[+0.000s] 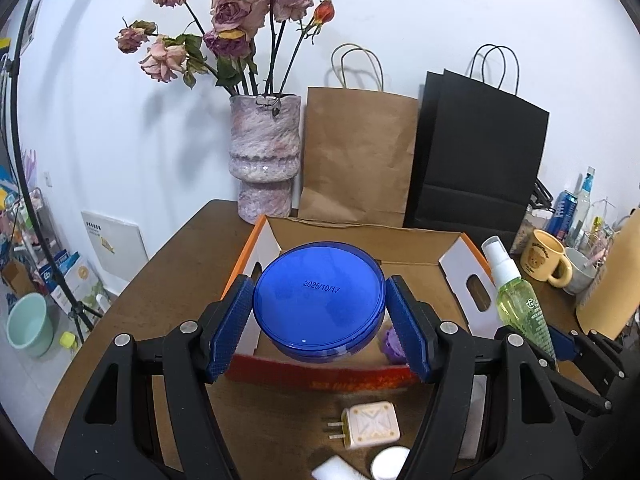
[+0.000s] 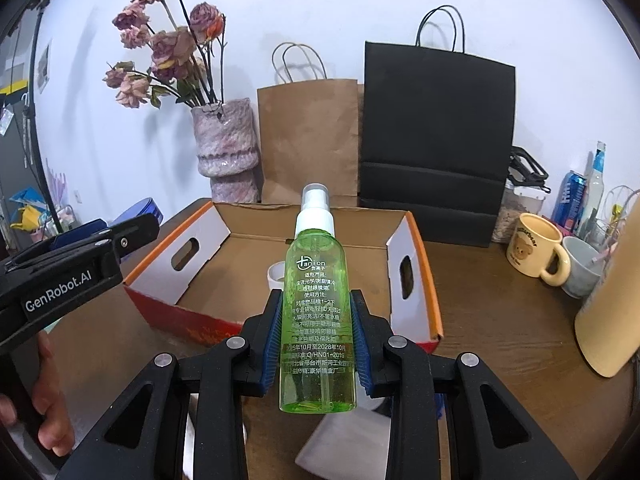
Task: Organize rigid objects
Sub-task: 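Lift the blue-lidded jar and green spray bottle and carry them over the box, then open both grippers to drop the jar and spray bottle into the box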
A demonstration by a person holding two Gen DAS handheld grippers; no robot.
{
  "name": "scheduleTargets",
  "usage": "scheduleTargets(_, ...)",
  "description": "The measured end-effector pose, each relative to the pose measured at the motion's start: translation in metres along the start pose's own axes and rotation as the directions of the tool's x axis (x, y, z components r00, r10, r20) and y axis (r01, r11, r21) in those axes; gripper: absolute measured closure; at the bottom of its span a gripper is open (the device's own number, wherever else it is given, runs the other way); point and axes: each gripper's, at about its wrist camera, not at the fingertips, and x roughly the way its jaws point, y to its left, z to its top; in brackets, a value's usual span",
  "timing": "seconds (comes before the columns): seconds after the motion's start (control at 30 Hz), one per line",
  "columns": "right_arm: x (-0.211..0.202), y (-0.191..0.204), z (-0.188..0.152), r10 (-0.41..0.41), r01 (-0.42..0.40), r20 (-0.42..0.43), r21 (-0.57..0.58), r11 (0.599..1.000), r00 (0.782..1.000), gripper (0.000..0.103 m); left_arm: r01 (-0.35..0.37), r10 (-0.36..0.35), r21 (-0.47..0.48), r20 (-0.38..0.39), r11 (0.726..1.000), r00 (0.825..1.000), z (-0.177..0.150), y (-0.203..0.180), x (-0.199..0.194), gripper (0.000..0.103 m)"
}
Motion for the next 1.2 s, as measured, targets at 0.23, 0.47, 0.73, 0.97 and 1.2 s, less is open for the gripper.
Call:
scheduleTargets(0.23,0.023,-0.002,0.012,0.0,0.0,-0.014,0.007,1.0,1.0,0.068,-0.012,0.012,0.006,-0.012,1.0,1.0,0.006,-0.003,0.021,0.039)
scheduleTargets(0.47,0.047,-0.004,0.025,-0.001,0.001,-0.031,0.011,1.0,1.0,0.068,-0.031,0.031,0.017,-0.022,0.999,0.999,0.012,-0.005,0.042,0.039)
scheduleTargets(0.73,0.07,-0.006,0.037,-0.01,0.01,-0.049,0.004,1.0,0.999,0.068,-0.052,0.053,0.033,-0.037,0.998,0.998,0.018,-0.007,0.069,0.039)
scheduleTargets(0.97,0.092,-0.01,0.043,-0.012,0.011,-0.08,-0.018,1.0,0.997,0.068,-0.071,0.074,0.054,-0.048,0.996,0.996,0.021,-0.007,0.09,0.039)
scheduleTargets(1.2,0.11,-0.014,0.044,-0.019,0.014,-0.119,-0.037,0.999,0.993,0.068,-0.081,0.086,0.08,-0.065,0.994,0.994,0.022,-0.008,0.108,0.039)
